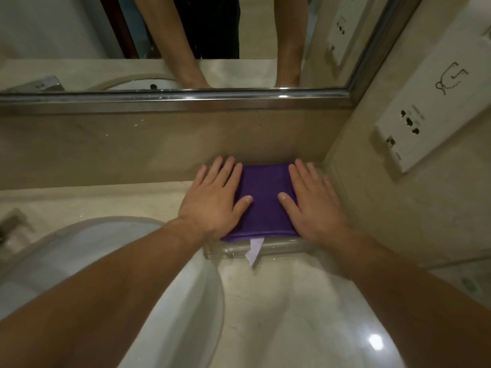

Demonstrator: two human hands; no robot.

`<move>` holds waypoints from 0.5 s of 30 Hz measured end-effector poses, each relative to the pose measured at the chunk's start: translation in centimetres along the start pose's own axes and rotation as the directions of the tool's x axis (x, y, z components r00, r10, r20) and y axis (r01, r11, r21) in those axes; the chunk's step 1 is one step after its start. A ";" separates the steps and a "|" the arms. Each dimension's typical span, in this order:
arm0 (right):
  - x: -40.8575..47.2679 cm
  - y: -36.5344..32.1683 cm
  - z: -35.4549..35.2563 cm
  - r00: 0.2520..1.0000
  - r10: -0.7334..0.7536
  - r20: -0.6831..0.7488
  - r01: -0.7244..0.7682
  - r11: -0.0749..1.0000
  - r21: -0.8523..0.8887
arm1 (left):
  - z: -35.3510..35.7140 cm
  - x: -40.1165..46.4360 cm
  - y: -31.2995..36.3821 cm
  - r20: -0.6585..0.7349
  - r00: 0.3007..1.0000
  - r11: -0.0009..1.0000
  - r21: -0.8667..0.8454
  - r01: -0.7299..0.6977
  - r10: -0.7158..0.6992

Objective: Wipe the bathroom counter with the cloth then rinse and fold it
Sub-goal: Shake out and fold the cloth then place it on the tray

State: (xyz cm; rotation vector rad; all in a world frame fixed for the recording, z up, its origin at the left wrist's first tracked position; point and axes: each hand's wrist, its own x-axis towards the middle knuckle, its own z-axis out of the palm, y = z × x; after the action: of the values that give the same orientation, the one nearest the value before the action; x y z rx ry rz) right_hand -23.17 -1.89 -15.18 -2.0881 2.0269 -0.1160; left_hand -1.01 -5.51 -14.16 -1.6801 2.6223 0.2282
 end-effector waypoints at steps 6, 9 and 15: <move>-3.6 -2.5 1.9 0.997 -0.063 0.033 0.066 0.993 -0.097 | 2.1 -2.1 2.9 0.035 0.999 0.994 -0.104 0.016 -0.012; -4.2 -0.3 1.4 0.999 0.007 0.047 -0.004 0.998 -0.069 | 2.1 -2.1 1.9 0.036 0.999 0.996 -0.081 0.037 -0.034; -5.5 0.6 0.1 0.992 0.106 0.069 -0.106 0.994 -0.006 | 2.0 -4.0 -1.8 0.065 0.995 0.988 -0.132 0.079 -0.071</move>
State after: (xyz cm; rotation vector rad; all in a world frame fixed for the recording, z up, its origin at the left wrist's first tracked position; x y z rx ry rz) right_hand -24.00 3.58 -14.85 -1.9532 2.0925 -0.0227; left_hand 2.17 -2.36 -15.93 -1.7771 2.5473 0.4566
